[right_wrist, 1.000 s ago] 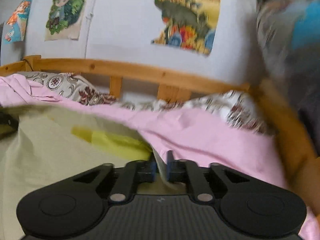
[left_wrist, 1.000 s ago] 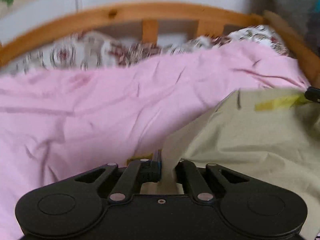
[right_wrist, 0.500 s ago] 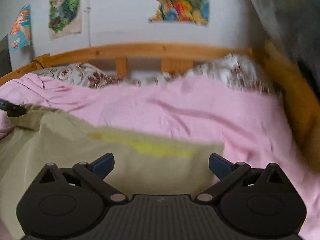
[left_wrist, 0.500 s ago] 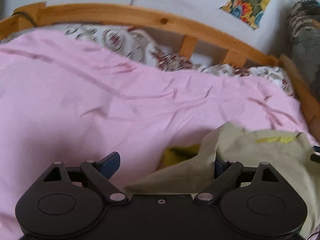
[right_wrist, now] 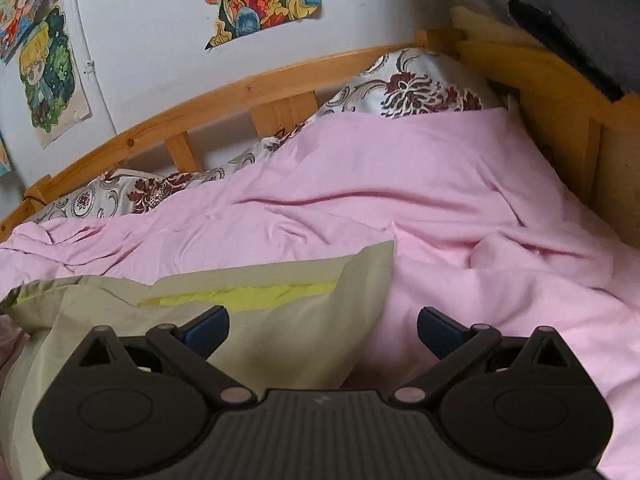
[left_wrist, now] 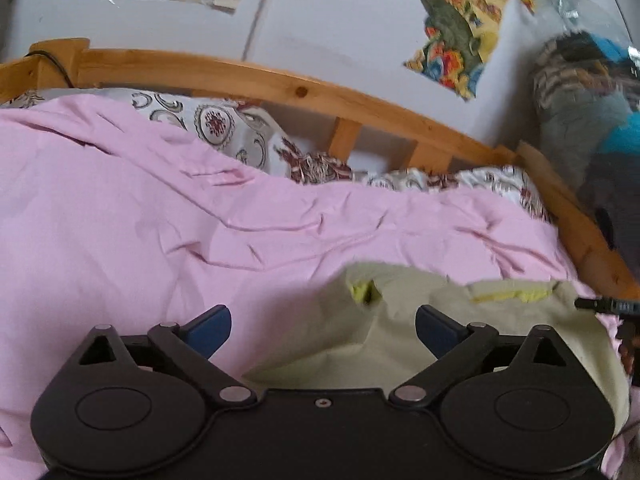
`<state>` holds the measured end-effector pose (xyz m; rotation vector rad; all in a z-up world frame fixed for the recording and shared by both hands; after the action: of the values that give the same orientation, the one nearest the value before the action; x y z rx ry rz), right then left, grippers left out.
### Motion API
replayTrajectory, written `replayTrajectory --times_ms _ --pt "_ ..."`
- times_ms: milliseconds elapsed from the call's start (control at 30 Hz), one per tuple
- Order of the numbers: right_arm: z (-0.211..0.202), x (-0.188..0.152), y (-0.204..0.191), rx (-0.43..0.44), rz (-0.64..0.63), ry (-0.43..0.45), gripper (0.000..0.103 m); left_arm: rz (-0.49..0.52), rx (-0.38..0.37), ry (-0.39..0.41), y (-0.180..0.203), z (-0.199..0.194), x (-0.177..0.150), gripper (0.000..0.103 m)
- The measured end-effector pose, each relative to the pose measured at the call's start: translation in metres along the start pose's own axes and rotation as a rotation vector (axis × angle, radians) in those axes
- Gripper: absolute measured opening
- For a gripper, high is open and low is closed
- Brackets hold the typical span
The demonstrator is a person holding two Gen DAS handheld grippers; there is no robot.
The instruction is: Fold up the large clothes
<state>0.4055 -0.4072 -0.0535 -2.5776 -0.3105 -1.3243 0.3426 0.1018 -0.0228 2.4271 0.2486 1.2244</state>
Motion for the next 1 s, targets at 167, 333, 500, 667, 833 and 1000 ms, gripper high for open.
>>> replayTrajectory --times_ms 167,333,500,667,833,1000 --pt "0.017 -0.002 0.0 0.021 0.057 -0.027 0.046 0.026 0.172 -0.092 -0.014 0.043 -0.013 0.07" --pt "0.021 0.026 -0.004 -0.112 -0.056 0.025 0.004 -0.039 0.242 -0.033 -0.025 0.056 -0.004 0.0" --pt "0.031 0.052 -0.015 -0.194 -0.148 0.079 0.003 -0.077 0.302 0.022 -0.039 0.044 0.001 0.0" --pt "0.072 0.03 -0.015 -0.257 -0.176 -0.016 0.003 -0.094 0.322 -0.031 -0.047 0.062 -0.007 0.001" --pt "0.064 0.023 -0.006 -0.299 -0.158 -0.012 0.028 -0.093 0.375 -0.017 -0.047 0.052 -0.008 0.048" --pt "0.008 0.03 -0.009 -0.316 -0.212 0.047 0.088 -0.038 0.399 0.099 -0.008 0.013 -0.007 0.095"
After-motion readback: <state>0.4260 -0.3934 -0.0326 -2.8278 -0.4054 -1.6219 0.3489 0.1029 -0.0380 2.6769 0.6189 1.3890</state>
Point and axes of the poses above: each gripper's, at about its wrist camera, not at the fingertips, and z roughly the way its jaws point, y to its right, x to its top, the point moved 10 cm from there along z, roughly the way its jaws point, and after that the axes turned 13 degrees about -z, right-handed, at the moved point
